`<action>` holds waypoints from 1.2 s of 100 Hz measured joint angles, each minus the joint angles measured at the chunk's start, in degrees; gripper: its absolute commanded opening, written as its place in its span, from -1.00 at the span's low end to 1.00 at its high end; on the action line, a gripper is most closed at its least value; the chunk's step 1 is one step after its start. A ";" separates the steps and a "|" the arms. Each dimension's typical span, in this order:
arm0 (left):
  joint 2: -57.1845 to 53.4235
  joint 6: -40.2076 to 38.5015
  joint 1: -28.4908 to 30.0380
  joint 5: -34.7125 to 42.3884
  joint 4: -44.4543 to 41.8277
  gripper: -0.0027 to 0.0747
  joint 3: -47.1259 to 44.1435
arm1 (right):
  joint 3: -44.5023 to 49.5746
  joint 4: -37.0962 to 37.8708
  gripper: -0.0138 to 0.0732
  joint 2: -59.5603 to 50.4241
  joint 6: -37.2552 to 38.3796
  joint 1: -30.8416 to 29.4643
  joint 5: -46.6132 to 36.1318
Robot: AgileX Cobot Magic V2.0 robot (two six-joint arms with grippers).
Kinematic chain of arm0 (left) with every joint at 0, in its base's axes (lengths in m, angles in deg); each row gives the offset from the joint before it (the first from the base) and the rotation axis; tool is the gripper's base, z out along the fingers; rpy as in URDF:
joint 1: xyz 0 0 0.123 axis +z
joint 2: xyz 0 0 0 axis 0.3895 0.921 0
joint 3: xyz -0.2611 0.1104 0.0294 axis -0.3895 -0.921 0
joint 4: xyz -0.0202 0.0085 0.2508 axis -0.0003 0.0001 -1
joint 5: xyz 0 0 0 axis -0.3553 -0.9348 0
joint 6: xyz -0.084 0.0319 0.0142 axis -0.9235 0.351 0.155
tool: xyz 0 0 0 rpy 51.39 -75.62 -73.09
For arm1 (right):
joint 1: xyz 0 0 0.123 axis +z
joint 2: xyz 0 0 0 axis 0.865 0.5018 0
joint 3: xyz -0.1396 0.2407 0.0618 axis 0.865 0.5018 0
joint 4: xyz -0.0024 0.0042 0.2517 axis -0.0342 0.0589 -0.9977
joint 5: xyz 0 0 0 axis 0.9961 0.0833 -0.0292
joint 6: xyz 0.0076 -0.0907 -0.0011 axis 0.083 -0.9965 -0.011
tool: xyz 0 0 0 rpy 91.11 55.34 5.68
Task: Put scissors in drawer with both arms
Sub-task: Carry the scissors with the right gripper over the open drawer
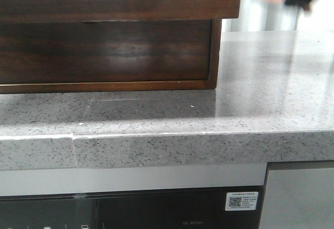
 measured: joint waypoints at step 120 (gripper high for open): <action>0.00 0.00 0.00 0.08 0.00 -0.82 0.00 | -13.61 -10.44 -0.97 3.09 -31.31 33.96 5.08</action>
